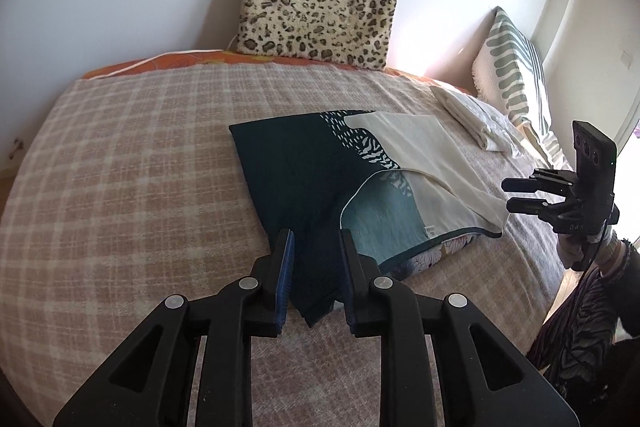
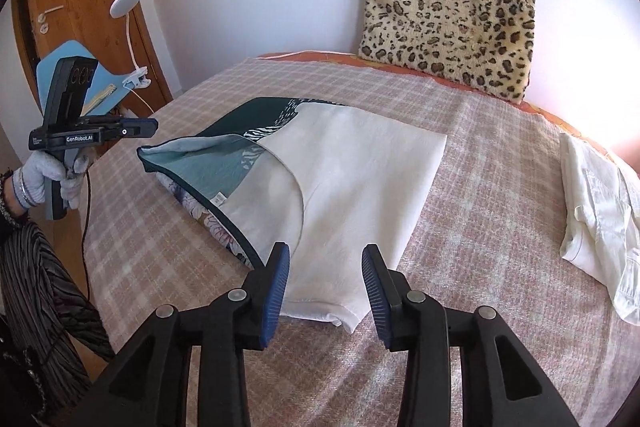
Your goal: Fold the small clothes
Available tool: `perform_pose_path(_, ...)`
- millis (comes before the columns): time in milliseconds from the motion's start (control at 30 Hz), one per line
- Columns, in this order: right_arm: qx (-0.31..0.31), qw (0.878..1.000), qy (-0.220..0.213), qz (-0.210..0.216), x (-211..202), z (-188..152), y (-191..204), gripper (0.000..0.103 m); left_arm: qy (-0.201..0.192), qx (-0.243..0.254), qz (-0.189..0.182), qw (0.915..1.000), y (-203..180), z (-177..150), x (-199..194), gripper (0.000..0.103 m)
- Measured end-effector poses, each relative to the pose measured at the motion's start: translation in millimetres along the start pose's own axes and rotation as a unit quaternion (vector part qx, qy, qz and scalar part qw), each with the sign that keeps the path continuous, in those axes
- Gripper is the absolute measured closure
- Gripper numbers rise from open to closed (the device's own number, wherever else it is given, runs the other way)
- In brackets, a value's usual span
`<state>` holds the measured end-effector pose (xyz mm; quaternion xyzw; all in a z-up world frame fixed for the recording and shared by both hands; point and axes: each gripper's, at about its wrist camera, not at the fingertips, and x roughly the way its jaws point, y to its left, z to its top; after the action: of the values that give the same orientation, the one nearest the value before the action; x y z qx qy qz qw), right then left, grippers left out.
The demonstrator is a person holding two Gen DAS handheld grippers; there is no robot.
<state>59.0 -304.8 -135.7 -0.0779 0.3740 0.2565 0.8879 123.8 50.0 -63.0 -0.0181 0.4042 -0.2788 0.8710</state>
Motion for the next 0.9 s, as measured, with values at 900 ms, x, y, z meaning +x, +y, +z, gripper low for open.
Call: perform_pose_path(900, 0.255, 0.966, -0.003, 0.032, 49, 37, -115, 0.060, 0.003, 0.025, -0.008, 0.9997, -41, 15, 34, 0.083)
